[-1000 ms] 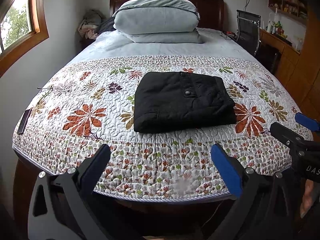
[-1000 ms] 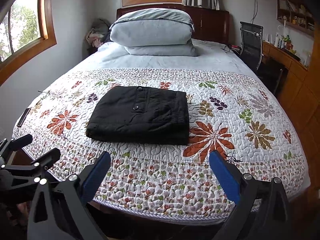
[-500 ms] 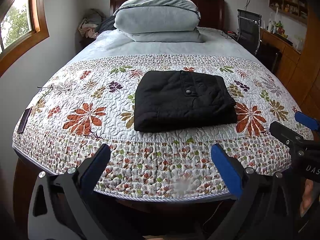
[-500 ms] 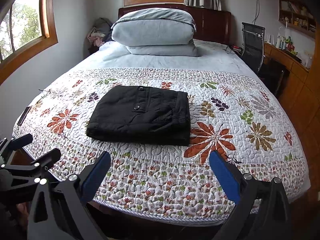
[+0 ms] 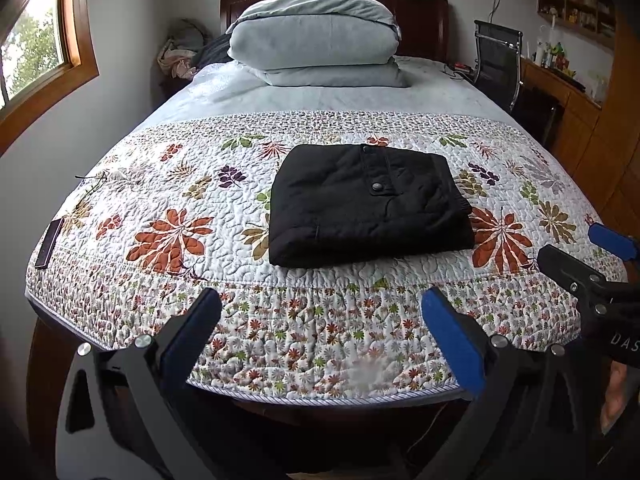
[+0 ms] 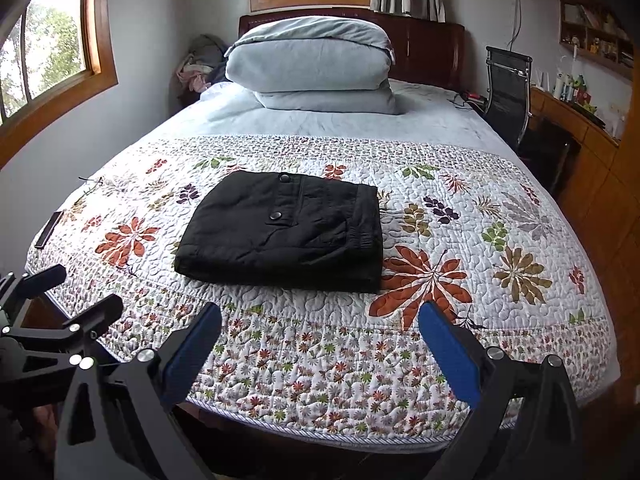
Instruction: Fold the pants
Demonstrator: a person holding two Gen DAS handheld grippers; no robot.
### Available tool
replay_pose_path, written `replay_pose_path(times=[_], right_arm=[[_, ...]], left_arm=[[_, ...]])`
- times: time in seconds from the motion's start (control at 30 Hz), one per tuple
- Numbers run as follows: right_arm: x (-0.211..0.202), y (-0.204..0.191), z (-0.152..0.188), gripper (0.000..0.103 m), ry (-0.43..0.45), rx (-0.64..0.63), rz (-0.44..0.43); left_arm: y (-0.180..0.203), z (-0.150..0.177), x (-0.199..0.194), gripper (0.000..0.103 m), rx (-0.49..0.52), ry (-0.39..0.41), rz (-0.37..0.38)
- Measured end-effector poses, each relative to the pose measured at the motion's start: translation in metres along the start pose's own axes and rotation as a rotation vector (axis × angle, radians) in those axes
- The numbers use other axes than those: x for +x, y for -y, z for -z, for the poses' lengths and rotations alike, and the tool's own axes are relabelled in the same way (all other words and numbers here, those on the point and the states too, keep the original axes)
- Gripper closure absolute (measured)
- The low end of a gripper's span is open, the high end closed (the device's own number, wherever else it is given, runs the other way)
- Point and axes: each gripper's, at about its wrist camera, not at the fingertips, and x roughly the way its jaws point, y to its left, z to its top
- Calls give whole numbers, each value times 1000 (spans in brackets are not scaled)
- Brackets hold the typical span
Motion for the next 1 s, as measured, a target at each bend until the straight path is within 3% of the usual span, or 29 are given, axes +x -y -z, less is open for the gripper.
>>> replay_pose_path(times=[1.0], right_arm=[[0, -1, -1, 4, -1, -4, -1]], left_arm=[[1, -1, -1, 3, 1, 5, -3]])
